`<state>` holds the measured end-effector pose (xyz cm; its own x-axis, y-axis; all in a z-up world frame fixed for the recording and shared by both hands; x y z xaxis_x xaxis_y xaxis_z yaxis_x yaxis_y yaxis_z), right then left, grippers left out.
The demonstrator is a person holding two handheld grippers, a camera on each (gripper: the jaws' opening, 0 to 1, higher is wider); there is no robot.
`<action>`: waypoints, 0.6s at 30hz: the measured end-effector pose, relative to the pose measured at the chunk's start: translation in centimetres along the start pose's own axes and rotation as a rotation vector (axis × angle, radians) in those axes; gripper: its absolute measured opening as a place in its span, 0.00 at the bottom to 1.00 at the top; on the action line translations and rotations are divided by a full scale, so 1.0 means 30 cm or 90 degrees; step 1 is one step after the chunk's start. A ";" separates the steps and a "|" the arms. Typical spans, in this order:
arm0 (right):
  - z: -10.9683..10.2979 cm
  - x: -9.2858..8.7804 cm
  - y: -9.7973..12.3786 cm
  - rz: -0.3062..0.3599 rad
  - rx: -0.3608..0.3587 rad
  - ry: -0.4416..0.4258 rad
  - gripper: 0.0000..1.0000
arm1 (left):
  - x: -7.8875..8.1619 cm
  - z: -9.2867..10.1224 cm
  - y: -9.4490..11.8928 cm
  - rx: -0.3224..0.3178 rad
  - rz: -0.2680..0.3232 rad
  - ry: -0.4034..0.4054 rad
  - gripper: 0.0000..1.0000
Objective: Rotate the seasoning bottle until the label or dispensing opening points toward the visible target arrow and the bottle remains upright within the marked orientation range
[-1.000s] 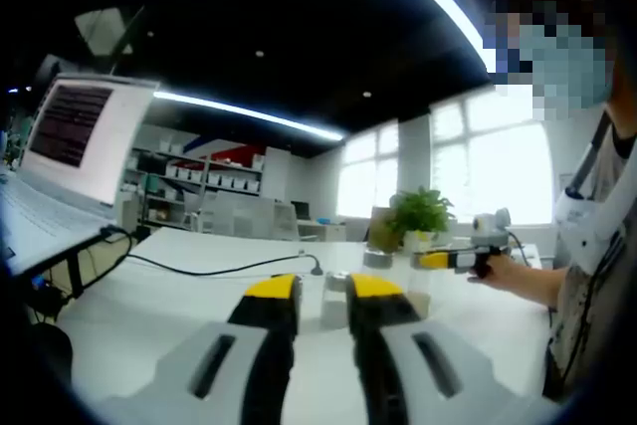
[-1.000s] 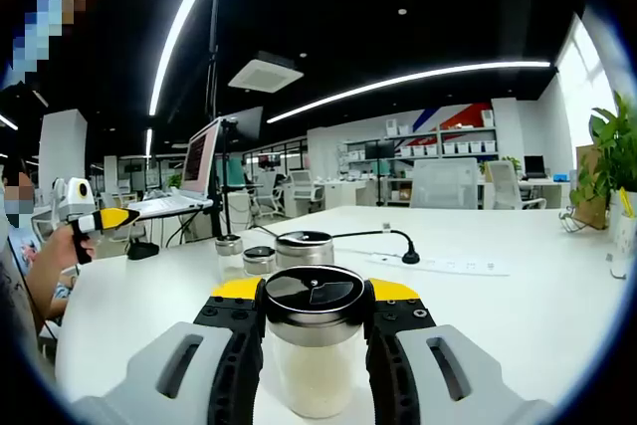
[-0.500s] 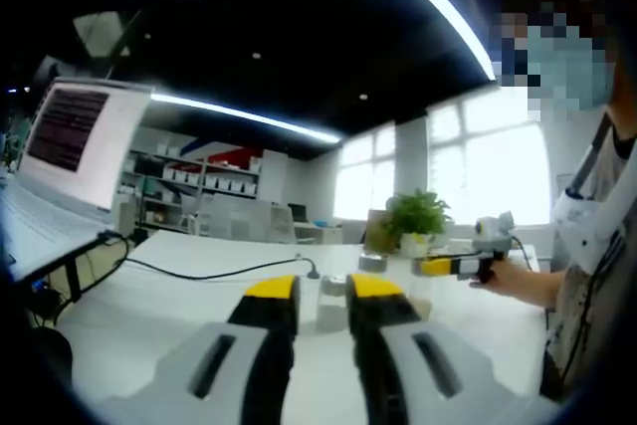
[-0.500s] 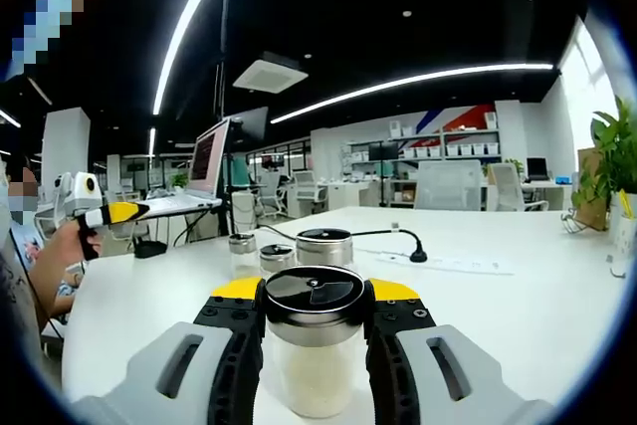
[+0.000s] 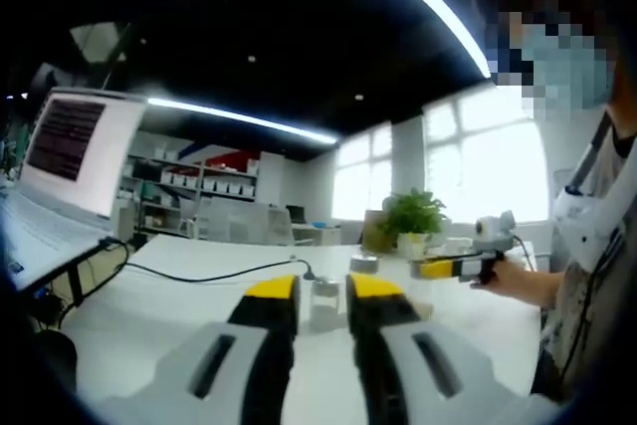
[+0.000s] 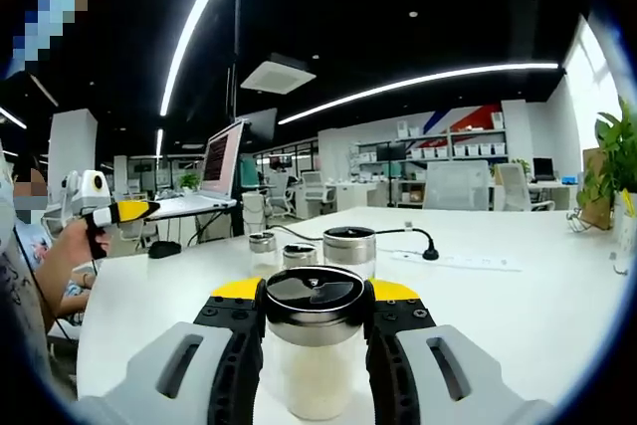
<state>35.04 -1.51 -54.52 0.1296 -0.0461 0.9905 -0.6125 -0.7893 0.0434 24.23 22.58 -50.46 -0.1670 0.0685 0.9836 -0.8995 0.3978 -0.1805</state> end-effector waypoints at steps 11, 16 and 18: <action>-0.105 -0.013 0.014 -0.003 0.039 -0.009 0.38 | 0.015 0.016 0.022 -0.003 0.006 -0.005 0.20; -0.149 -0.024 0.010 -0.007 0.056 -0.008 0.38 | 0.014 0.020 0.022 -0.006 0.006 -0.006 0.20; -0.165 -0.025 0.004 -0.008 0.065 -0.009 0.38 | 0.008 0.018 0.020 -0.006 0.002 -0.007 0.20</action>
<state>30.99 1.46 -54.60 0.1485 -0.0445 0.9879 -0.5287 -0.8478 0.0413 23.44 22.34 -50.33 -0.1749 0.0603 0.9827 -0.8952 0.4059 -0.1842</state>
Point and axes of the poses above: the point that each gripper's makers call its tool centre point, and the gripper's own axes: y roughly backward along the fingers, z roughly to its right, x roughly out of its top, the point moved 1 cm from there along y, roughly backward along the fingers, and after that the axes turned 5 degrees about -y, right-handed, at the moved point
